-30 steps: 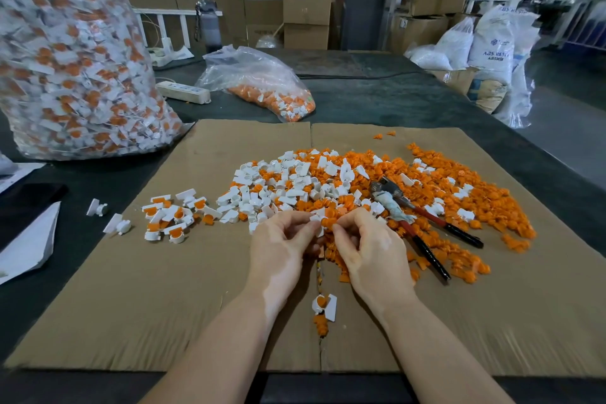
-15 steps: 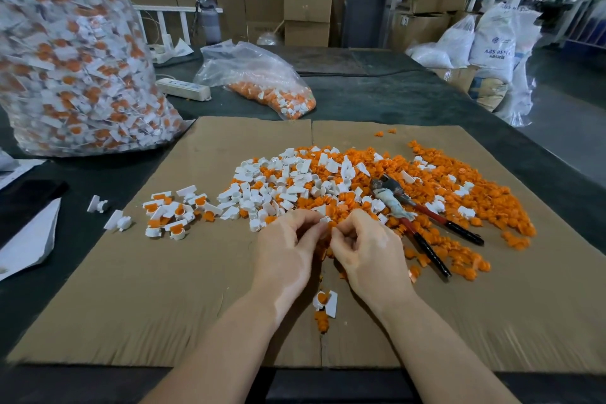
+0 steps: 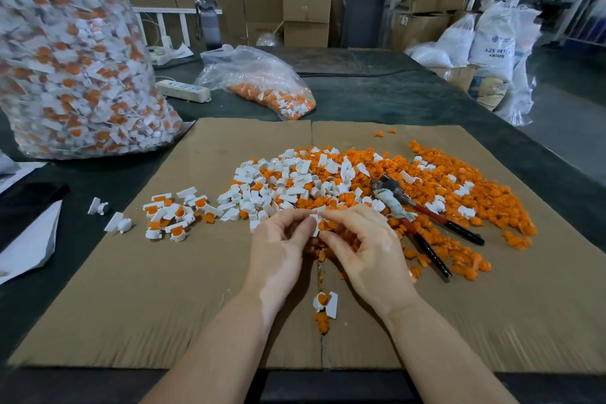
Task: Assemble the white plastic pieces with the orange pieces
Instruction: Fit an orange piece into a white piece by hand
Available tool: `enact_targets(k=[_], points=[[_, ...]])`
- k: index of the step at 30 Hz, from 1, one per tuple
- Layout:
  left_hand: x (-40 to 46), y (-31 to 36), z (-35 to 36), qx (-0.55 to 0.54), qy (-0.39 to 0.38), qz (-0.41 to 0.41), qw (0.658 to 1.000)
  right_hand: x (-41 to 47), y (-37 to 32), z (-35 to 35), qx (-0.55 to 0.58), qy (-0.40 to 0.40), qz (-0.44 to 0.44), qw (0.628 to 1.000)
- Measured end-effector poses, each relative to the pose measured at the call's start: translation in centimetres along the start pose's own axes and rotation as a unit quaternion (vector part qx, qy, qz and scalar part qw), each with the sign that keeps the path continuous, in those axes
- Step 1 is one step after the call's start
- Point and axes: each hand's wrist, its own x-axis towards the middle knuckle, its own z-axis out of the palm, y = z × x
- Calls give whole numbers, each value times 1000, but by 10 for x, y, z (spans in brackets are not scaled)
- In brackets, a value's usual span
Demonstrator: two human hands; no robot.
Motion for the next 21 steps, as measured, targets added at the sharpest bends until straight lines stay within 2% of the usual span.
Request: enact_targets(k=[16, 18, 21], points=[[0, 3, -1, -6, 0, 9, 1000, 0, 0, -3, -23, 15, 5, 1000], [1, 2, -2, -15, 3, 9, 1000, 2, 3, -9, -71, 41, 50, 995], [2, 1, -1, -7, 1, 15, 1000, 9, 17, -27, -194, 46, 217, 956]])
